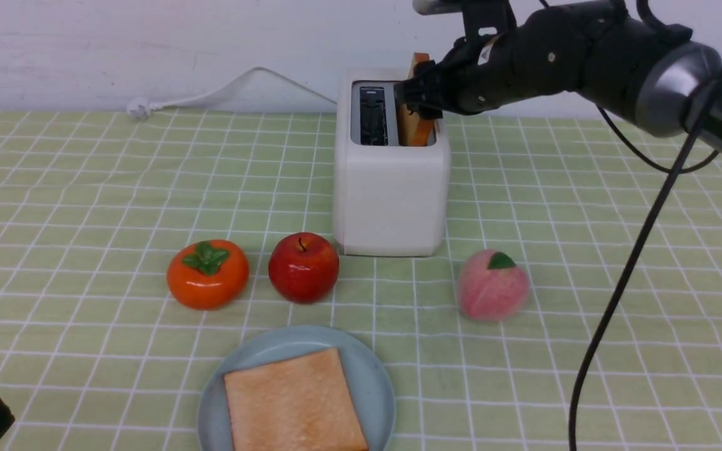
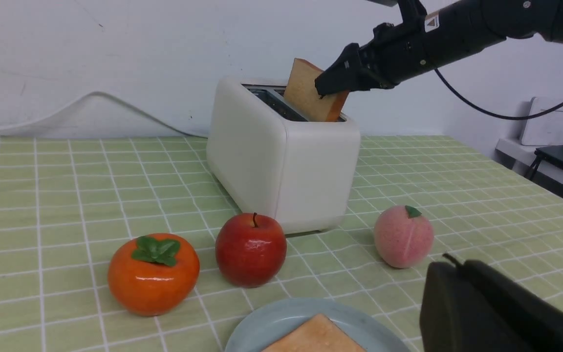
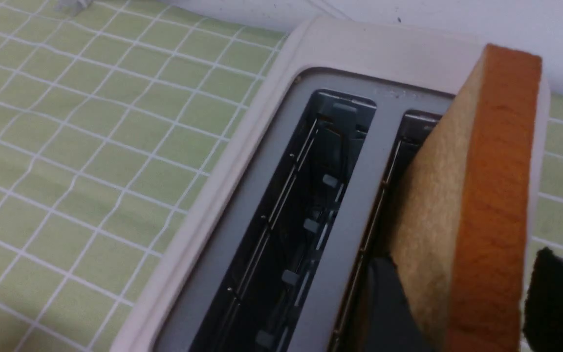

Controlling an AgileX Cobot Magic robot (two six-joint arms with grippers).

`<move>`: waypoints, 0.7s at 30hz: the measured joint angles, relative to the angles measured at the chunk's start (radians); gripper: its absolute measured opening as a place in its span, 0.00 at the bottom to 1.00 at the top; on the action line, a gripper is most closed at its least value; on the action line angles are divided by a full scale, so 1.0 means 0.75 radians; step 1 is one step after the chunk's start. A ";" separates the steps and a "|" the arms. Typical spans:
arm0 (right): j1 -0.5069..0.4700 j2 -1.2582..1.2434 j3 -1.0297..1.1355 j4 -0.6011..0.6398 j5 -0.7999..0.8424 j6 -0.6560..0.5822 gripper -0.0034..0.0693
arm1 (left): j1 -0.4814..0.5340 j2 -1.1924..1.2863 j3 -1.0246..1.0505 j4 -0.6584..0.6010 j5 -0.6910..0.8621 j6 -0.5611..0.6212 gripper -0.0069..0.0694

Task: Take toasted bread from bread machine on green coffee tablecloth place on plate.
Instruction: 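Grasp the toast slice in the toaster and pull it up out of the slot with the right gripper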

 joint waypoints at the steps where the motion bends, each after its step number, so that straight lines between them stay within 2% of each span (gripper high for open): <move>1: 0.000 0.001 0.000 0.000 -0.001 0.000 0.50 | 0.000 0.000 0.006 0.007 -0.001 0.000 0.07; 2: 0.000 0.001 0.000 0.001 -0.001 0.002 0.46 | 0.000 0.000 0.009 0.016 -0.001 0.000 0.07; 3: 0.000 0.001 0.000 0.001 -0.001 0.003 0.46 | 0.000 0.000 0.009 0.016 -0.001 0.001 0.07; 4: 0.000 0.001 0.000 0.005 -0.001 0.004 0.37 | 0.000 0.000 0.009 0.021 -0.013 0.003 0.07; 5: 0.000 0.001 0.000 0.005 -0.001 0.004 0.36 | 0.000 0.000 0.009 0.021 -0.016 0.003 0.07; 8: 0.007 0.001 0.000 0.015 -0.003 0.008 0.23 | 0.000 0.000 0.009 0.021 -0.120 0.004 0.07; 13: 0.009 -0.024 0.000 0.035 0.007 0.008 0.22 | 0.000 0.000 0.009 0.021 -0.197 0.004 0.07; 21: 0.009 -0.273 0.000 0.086 0.035 0.004 0.22 | 0.000 0.000 0.009 0.021 -0.110 0.004 0.07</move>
